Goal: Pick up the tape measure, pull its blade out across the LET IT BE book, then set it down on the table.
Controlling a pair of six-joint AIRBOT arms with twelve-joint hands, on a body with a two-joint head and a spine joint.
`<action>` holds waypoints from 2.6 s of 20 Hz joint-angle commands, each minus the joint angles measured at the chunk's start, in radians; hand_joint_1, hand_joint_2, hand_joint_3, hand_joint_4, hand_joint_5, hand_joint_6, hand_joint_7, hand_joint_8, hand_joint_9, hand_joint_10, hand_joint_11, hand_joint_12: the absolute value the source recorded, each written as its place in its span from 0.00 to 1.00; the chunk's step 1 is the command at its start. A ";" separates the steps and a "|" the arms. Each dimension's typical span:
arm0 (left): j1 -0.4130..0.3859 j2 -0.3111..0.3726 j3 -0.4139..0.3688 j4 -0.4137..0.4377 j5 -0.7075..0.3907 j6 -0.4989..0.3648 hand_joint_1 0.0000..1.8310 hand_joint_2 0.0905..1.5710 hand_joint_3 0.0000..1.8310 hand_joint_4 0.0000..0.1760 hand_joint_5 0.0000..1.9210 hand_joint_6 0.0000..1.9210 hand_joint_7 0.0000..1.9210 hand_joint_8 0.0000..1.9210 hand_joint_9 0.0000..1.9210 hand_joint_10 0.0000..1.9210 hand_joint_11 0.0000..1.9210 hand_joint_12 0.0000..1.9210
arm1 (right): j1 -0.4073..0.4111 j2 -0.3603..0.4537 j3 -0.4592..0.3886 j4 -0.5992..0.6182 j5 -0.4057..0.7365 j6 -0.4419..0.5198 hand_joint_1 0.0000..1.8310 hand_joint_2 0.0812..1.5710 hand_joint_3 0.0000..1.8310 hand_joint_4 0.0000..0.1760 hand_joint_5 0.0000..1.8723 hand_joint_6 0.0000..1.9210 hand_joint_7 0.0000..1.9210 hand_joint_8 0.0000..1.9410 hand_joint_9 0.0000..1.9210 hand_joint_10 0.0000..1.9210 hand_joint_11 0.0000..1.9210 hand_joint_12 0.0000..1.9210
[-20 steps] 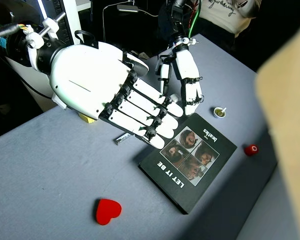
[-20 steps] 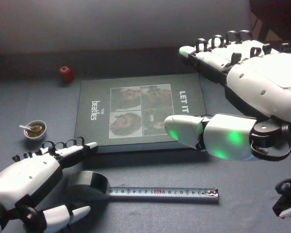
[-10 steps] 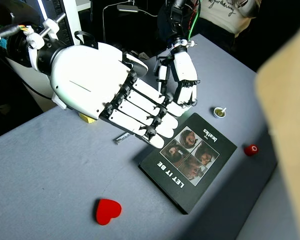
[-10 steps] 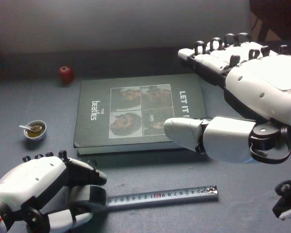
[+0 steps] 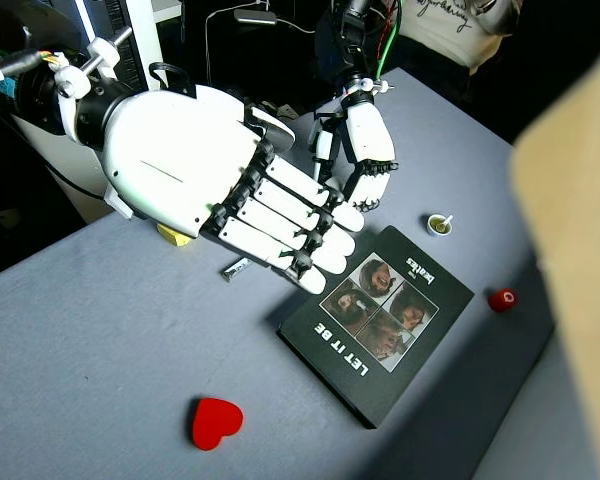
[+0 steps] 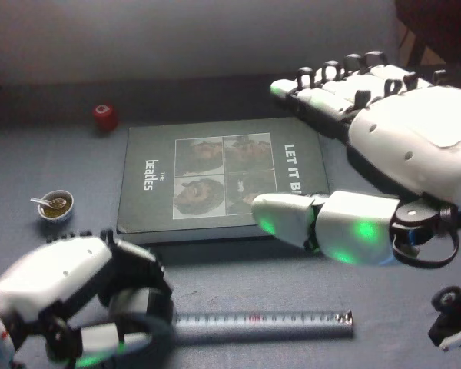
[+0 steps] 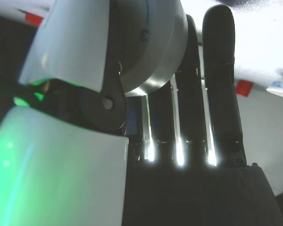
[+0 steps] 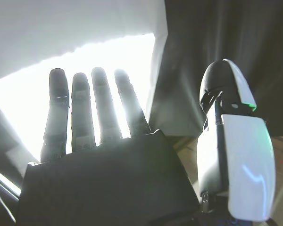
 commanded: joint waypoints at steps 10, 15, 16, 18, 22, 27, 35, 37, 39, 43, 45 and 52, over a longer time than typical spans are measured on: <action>-0.200 0.100 0.092 0.009 0.004 -0.069 0.75 0.69 0.00 0.00 0.52 0.37 0.54 0.52 0.45 0.68 0.39 0.57 | 0.158 -0.118 0.142 0.225 -0.074 -0.232 0.04 0.68 0.00 0.08 0.06 0.00 0.07 0.00 0.05 0.00 0.00 0.31; -0.296 0.091 0.155 0.078 0.098 -0.092 0.75 0.69 0.00 0.00 0.52 0.37 0.54 0.51 0.45 0.67 0.40 0.57 | 0.203 -0.236 0.278 0.288 -0.110 -0.343 0.20 0.64 0.00 0.07 0.05 0.00 0.07 0.00 0.05 0.00 0.00 0.28; -0.310 0.092 0.166 0.101 0.134 -0.098 0.75 0.68 0.00 0.00 0.53 0.36 0.54 0.51 0.45 0.67 0.40 0.56 | 0.205 -0.245 0.290 0.288 -0.116 -0.343 0.27 0.63 0.00 0.06 0.06 0.00 0.08 0.00 0.06 0.00 0.00 0.29; -0.338 0.090 0.191 0.137 0.180 -0.113 0.75 0.68 0.00 0.00 0.54 0.34 0.54 0.52 0.45 0.67 0.40 0.55 | 0.208 -0.262 0.313 0.288 -0.129 -0.346 0.40 0.62 0.00 0.00 0.12 0.01 0.14 0.00 0.10 0.01 0.00 0.36; -0.358 0.084 0.225 0.140 0.176 -0.128 0.75 0.69 0.00 0.00 0.52 0.37 0.54 0.52 0.45 0.66 0.41 0.54 | 0.199 -0.287 0.331 0.288 -0.114 -0.347 0.50 0.67 0.01 0.00 0.17 0.01 0.20 0.01 0.17 0.01 0.00 0.49; -0.402 0.066 0.260 0.148 0.200 -0.140 0.75 0.68 0.00 0.00 0.54 0.35 0.53 0.53 0.45 0.66 0.41 0.54 | 0.151 -0.321 0.348 0.289 -0.059 -0.347 0.55 0.71 0.00 0.00 0.27 0.01 0.29 0.00 0.28 0.01 0.05 0.59; -0.431 0.055 0.275 0.182 0.239 -0.145 0.76 0.68 0.00 0.00 0.56 0.32 0.54 0.51 0.45 0.66 0.42 0.53 | 0.179 -0.358 0.423 0.353 -0.033 -0.334 0.57 0.71 0.00 0.00 0.35 0.01 0.37 0.01 0.36 0.03 0.12 0.60; -0.431 0.055 0.277 0.182 0.234 -0.145 0.76 0.68 0.00 0.00 0.56 0.32 0.54 0.50 0.45 0.66 0.42 0.53 | 0.170 -0.364 0.433 0.358 -0.027 -0.334 0.57 0.71 0.00 0.00 0.36 0.01 0.38 0.01 0.37 0.03 0.13 0.60; -0.435 0.055 0.284 0.177 0.233 -0.145 0.76 0.68 0.00 0.00 0.55 0.32 0.55 0.50 0.46 0.65 0.41 0.53 | 0.160 -0.373 0.446 0.358 -0.017 -0.329 0.58 0.71 0.00 0.00 0.36 0.01 0.38 0.01 0.37 0.03 0.13 0.60; -0.437 0.054 0.290 0.156 0.223 -0.145 0.76 0.68 0.00 0.00 0.55 0.32 0.55 0.51 0.45 0.65 0.42 0.53 | 0.149 -0.379 0.455 0.358 -0.011 -0.324 0.58 0.71 0.00 0.00 0.36 0.01 0.38 0.00 0.38 0.02 0.13 0.60; -0.437 0.054 0.288 0.158 0.223 -0.145 0.76 0.68 0.00 0.00 0.56 0.32 0.55 0.50 0.45 0.65 0.42 0.53 | 0.141 -0.386 0.465 0.358 -0.007 -0.324 0.58 0.71 0.00 0.00 0.37 0.01 0.38 0.01 0.38 0.02 0.13 0.60; -0.441 0.055 0.288 0.139 0.218 -0.145 0.75 0.68 0.00 0.00 0.54 0.34 0.54 0.51 0.45 0.66 0.41 0.53 | 0.135 -0.395 0.493 0.358 -0.010 -0.312 0.58 0.71 0.00 0.00 0.37 0.01 0.39 0.00 0.38 0.02 0.14 0.60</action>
